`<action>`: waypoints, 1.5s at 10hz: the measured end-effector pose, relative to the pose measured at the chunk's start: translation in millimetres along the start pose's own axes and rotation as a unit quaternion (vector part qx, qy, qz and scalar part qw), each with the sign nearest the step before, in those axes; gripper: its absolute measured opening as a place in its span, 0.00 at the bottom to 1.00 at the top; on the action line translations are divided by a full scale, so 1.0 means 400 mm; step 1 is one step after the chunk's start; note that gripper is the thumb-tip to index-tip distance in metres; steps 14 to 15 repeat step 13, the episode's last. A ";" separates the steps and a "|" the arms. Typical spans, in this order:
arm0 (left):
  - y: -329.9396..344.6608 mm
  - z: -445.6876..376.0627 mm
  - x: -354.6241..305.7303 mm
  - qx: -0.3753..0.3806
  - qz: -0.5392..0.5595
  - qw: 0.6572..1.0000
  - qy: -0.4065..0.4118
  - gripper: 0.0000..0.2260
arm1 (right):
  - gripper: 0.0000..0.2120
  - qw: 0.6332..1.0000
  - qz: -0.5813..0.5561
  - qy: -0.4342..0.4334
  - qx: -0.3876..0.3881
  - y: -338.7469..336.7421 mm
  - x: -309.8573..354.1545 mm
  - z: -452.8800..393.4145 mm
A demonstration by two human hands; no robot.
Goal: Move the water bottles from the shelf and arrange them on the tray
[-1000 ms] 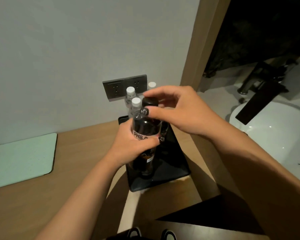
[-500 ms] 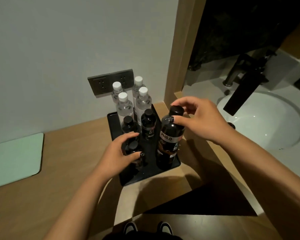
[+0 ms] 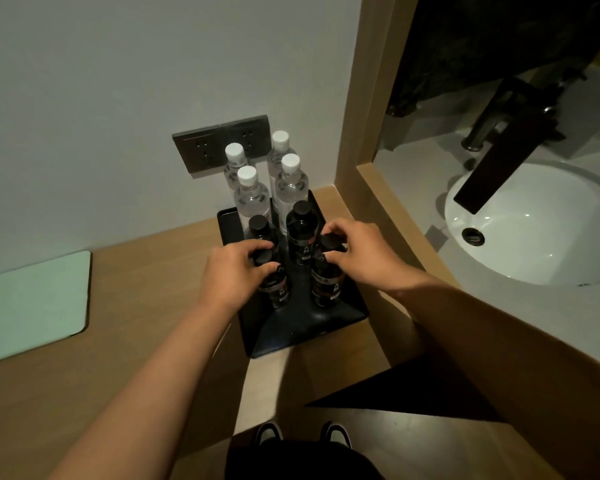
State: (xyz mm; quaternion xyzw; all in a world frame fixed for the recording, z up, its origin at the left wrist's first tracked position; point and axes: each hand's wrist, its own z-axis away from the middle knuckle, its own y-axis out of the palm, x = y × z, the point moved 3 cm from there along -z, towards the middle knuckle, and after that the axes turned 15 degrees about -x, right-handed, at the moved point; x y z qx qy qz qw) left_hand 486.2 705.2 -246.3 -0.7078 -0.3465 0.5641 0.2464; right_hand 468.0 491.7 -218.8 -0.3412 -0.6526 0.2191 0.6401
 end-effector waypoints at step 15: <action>-0.038 0.077 -0.078 -0.071 -0.036 0.997 -0.021 0.25 | 0.27 0.997 0.044 -0.049 -0.036 -0.016 0.055 0.056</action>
